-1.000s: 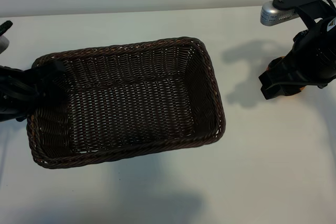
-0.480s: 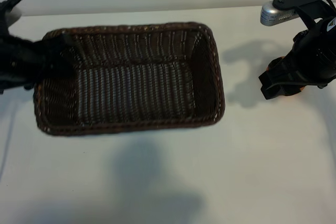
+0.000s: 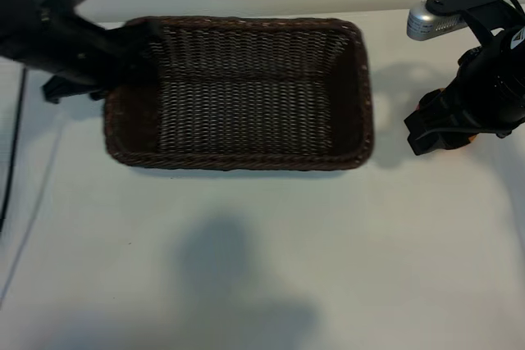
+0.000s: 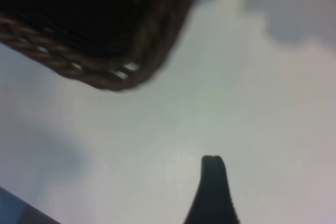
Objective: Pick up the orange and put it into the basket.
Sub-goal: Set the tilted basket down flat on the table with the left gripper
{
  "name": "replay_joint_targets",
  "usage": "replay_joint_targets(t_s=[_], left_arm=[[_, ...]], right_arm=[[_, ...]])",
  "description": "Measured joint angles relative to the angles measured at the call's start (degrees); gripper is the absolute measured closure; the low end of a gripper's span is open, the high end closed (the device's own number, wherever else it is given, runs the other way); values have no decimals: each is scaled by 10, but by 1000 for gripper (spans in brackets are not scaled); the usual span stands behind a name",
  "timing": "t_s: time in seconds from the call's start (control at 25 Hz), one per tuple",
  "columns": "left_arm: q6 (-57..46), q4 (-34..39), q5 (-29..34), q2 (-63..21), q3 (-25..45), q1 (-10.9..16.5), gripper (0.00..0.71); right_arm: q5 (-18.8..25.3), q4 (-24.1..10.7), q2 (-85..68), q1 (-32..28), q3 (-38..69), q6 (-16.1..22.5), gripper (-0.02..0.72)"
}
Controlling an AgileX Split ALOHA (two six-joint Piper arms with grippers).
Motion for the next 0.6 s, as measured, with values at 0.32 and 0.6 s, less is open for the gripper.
replay_joint_targets(t_s=[0.32, 0.6], left_arm=[[-21, -2, -7, 73, -67, -37, 387], [-28, -4, -14, 105, -69, -43, 387]], right_arm=[[-1, 0, 0, 0, 0, 0, 173], [-1, 0, 0, 0, 0, -1, 173]])
